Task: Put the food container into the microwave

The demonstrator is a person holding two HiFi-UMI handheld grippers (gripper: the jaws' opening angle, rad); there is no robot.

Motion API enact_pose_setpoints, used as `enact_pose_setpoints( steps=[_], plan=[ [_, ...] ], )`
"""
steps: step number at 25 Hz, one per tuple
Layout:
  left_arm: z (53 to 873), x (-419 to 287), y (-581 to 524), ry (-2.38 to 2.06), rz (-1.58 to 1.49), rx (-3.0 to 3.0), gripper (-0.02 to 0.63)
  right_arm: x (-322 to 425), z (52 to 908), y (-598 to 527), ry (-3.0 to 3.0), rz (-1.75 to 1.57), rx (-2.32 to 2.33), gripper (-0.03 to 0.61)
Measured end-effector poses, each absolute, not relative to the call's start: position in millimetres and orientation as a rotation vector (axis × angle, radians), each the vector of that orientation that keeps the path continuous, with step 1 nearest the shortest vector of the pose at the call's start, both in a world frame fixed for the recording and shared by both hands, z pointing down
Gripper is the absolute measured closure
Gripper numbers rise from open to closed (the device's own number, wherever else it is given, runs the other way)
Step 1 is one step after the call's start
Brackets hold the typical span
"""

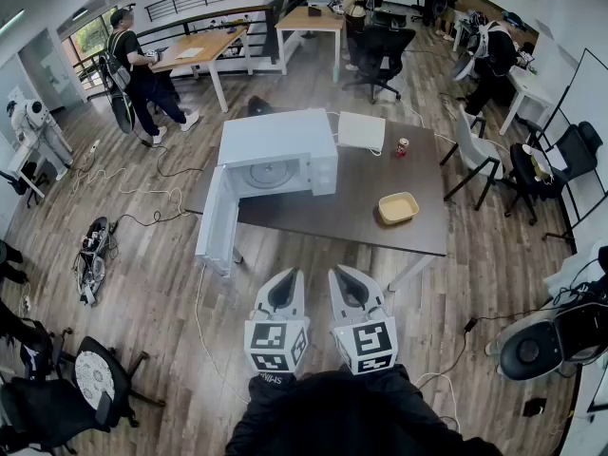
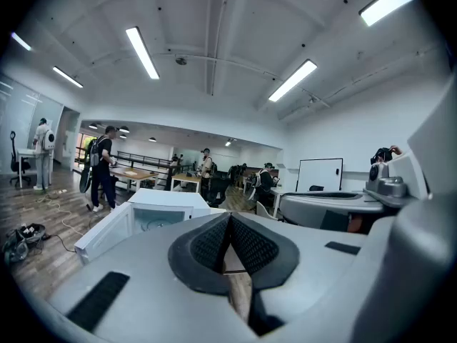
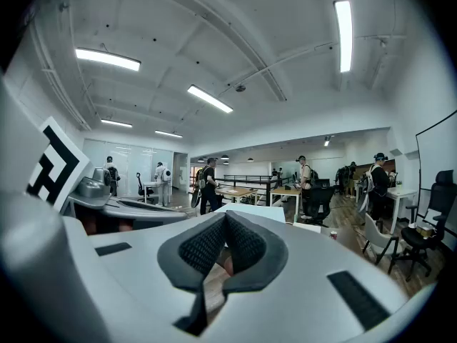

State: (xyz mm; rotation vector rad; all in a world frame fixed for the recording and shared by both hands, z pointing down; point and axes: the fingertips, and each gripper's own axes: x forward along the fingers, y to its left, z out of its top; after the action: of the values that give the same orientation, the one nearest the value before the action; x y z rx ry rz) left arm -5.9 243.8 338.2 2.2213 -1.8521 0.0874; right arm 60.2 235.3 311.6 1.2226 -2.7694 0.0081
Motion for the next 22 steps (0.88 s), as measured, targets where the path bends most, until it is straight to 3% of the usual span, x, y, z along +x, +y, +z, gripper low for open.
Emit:
enact_pose_setpoints(
  steps=[22],
  plan=[
    [373.5, -48.0, 284.8, -1.815, 0.083, 2.150, 0.580, 26.3, 348.0, 261.7, -2.727, 0.122, 1.215, 0.555]
  ],
)
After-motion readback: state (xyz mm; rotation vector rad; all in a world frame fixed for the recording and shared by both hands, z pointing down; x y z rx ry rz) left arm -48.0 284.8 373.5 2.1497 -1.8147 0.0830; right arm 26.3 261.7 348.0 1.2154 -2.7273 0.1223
